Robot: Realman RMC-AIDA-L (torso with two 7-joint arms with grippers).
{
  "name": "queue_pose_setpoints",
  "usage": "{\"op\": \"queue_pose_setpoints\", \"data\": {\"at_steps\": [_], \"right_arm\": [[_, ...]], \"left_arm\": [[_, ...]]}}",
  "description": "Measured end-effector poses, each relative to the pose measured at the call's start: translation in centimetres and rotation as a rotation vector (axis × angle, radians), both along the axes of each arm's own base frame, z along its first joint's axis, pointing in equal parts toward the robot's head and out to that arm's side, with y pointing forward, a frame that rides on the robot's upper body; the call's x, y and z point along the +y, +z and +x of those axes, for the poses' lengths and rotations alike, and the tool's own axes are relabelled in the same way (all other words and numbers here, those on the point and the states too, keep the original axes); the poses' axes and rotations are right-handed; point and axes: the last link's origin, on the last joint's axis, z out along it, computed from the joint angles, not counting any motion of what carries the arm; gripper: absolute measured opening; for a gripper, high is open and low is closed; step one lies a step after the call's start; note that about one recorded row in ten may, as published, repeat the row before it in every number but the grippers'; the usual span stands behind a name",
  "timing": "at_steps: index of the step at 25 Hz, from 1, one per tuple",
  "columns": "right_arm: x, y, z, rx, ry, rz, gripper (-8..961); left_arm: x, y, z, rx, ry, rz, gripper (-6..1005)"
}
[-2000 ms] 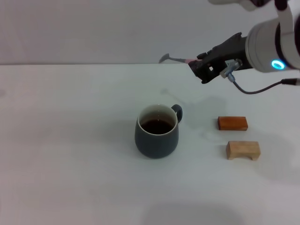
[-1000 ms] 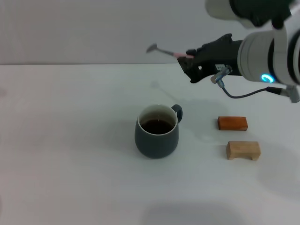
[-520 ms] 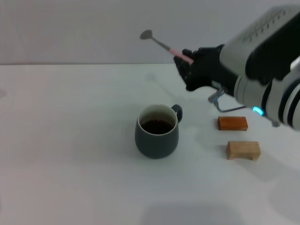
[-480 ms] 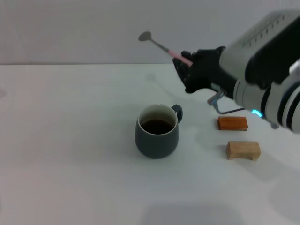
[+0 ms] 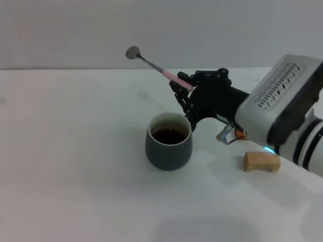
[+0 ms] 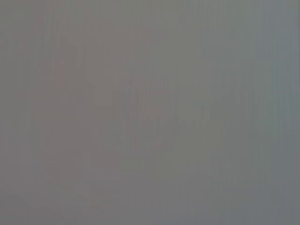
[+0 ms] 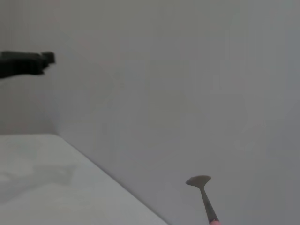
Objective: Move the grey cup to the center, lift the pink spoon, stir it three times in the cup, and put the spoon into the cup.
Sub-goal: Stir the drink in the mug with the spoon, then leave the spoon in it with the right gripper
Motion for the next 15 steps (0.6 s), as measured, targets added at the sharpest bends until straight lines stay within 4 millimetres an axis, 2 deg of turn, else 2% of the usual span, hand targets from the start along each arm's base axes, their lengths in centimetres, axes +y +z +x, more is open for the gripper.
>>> {"op": "queue_pose_setpoints", "data": {"at_steps": [9, 15], "right_arm": [[-0.1, 1.0, 1.3, 0.046, 0.125, -0.004, 159], [1.6, 2.9, 1.9, 0.063, 0.135, -0.075, 159]], "left_arm": [[0.2, 0.0, 0.1, -0.003, 0.0, -0.005, -2], [0.4, 0.0, 0.3, -0.003, -0.005, -0.005, -2]]}}
